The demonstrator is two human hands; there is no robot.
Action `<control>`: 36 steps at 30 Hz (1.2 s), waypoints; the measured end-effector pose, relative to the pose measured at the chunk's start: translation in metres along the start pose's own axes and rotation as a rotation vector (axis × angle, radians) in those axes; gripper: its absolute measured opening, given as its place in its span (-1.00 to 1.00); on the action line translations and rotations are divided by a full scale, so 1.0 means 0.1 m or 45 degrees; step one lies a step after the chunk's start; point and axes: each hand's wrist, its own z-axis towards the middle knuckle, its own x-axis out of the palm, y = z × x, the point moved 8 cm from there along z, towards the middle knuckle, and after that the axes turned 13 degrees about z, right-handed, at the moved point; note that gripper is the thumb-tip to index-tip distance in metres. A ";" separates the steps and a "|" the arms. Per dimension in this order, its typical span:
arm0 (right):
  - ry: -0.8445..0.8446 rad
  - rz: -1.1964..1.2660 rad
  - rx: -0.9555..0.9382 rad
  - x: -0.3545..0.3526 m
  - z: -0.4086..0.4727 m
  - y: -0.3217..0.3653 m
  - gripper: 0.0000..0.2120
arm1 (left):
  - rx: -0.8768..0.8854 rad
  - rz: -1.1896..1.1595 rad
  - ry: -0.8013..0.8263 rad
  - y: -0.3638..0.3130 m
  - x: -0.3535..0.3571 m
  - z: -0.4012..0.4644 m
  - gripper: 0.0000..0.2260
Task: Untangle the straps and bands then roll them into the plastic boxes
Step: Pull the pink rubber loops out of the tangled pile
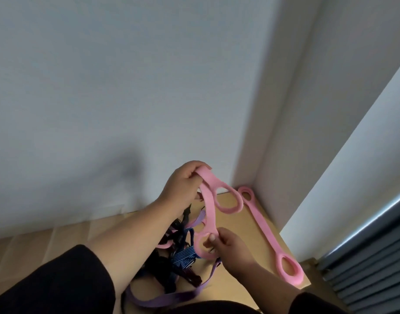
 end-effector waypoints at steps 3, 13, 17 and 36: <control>-0.052 0.059 0.022 -0.06 -0.08 -0.09 -0.80 | -0.141 -0.073 -0.075 0.15 -0.19 0.09 -0.77; -0.277 0.120 0.184 -0.37 -0.54 -0.39 -0.81 | -0.194 -0.296 -0.069 0.24 -0.08 0.34 -0.74; -0.407 0.133 0.295 -0.59 -0.75 -0.59 -0.80 | -0.182 -0.361 -0.094 0.29 0.05 0.44 -0.83; -0.610 0.153 0.441 -1.93 -0.95 -1.15 -0.86 | -0.591 -0.138 0.572 0.63 1.87 1.00 -0.83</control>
